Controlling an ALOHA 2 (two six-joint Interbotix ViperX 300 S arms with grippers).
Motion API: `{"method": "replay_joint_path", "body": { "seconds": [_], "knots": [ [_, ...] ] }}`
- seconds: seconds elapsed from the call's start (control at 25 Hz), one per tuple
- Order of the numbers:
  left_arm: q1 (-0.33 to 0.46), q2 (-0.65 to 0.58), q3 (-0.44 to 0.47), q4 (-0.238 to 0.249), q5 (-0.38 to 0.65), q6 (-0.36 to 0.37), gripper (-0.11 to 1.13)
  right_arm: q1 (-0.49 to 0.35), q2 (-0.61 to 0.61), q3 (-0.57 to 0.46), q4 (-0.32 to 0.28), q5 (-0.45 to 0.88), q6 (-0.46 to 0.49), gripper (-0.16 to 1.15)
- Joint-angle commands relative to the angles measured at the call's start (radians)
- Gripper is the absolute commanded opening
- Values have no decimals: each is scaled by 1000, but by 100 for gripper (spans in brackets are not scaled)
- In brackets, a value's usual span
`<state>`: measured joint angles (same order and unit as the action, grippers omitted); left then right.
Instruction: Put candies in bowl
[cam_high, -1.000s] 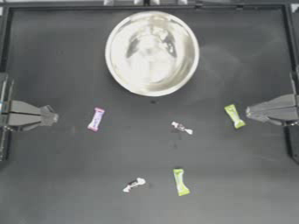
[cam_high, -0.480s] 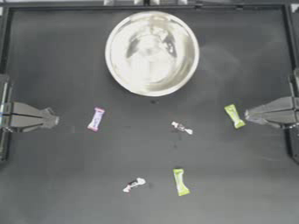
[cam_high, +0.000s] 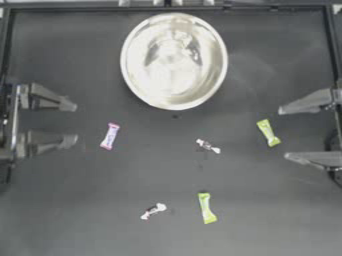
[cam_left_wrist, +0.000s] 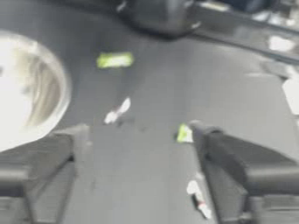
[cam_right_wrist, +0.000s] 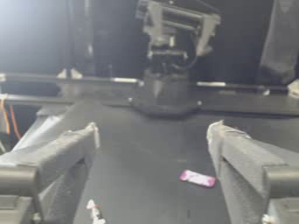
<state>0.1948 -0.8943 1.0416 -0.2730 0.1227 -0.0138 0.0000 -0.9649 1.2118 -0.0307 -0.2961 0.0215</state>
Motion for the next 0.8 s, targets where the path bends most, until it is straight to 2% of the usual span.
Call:
{"method": "replay_joint_path", "body": {
  "seconds": [0.04, 0.16, 0.28, 0.44, 0.64, 0.72, 0.8],
  "knots": [
    [64, 49, -63, -55, 84, -12, 98, 2, -2, -25, 18, -3, 2, 100],
    [129, 98, -94, -63, 183, -57, 98, 2, -2, -23, 28, 11, 0, 100],
    [166, 178, -135, -34, 282, -103, 98, -8, 0, -25, 38, 35, 2, 100],
    [169, 301, -204, 77, 376, -196, 98, -20, 0, -25, 54, 66, 2, 100],
    [156, 390, -272, 278, 531, -405, 98, -20, -2, -21, 60, 84, 2, 100],
    [129, 399, -284, 336, 555, -480, 98, -25, -2, -20, 63, 92, 2, 100],
    [94, 410, -285, 371, 561, -540, 98, -34, -2, -17, 63, 95, 2, 100]
  ]
}}
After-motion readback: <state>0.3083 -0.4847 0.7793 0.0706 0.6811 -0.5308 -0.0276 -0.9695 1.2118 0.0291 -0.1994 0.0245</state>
